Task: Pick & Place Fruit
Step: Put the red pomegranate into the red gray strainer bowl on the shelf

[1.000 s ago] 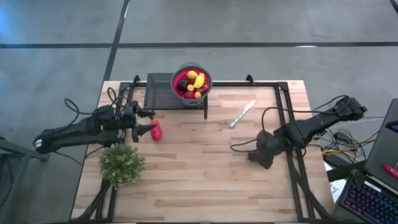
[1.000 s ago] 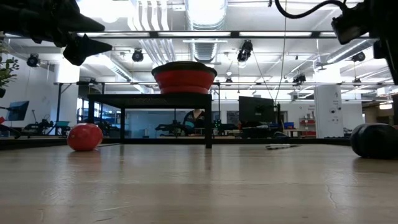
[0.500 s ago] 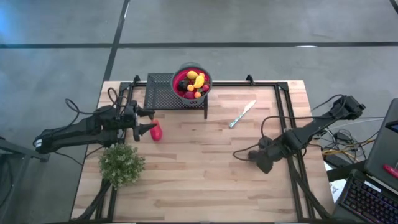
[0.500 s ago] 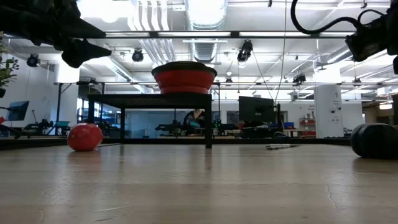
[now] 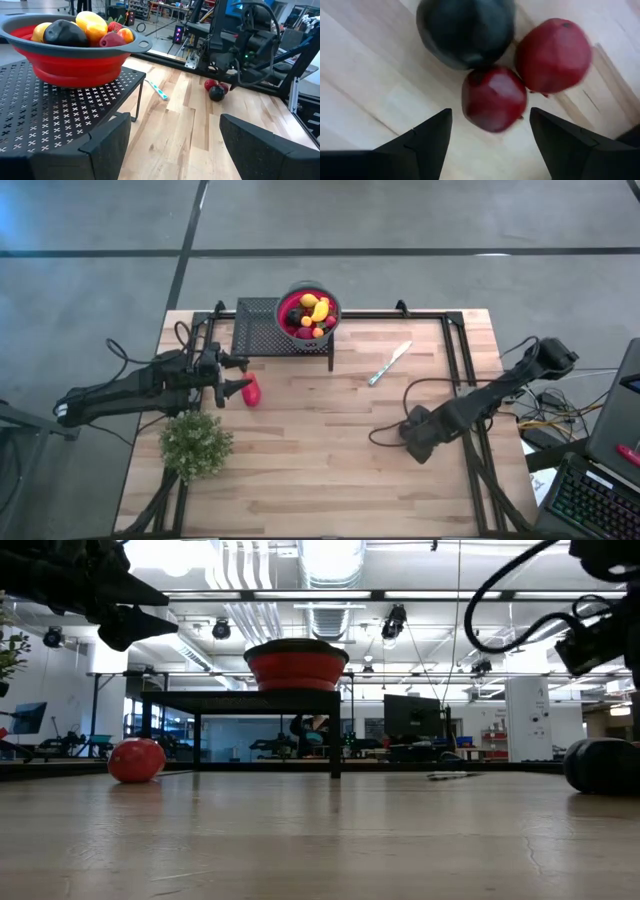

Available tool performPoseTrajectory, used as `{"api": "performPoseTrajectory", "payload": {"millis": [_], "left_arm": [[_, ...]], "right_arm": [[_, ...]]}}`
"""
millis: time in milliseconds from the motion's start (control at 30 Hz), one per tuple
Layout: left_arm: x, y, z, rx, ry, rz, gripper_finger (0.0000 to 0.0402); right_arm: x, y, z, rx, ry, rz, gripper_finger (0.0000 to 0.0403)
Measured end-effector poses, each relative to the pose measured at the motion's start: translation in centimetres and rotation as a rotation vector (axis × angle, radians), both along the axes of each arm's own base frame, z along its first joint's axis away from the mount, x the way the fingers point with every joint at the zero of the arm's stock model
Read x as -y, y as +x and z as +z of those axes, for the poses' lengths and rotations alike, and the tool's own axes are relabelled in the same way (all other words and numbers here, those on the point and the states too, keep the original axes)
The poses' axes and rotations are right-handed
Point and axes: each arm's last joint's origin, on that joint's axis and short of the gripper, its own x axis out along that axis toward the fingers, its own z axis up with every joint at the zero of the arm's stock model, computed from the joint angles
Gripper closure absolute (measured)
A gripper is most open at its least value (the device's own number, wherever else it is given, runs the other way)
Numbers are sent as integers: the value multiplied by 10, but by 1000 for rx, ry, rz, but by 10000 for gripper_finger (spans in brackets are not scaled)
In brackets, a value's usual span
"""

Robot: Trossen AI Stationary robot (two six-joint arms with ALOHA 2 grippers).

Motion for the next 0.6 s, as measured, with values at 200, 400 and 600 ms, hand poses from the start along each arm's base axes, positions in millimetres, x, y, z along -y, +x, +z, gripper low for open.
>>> {"api": "performPoseTrajectory", "payload": {"millis": [200,400,600], "left_arm": [[0,0,0,-2,8,-2,90],[0,0,0,-2,8,-2,90],[0,0,0,-2,8,-2,90]], "right_arm": [[-5,10,-17,-34,-26,26,154],[-9,17,-35,-89,-50,48,164],[-11,20,-41,-107,-57,97,174]]}}
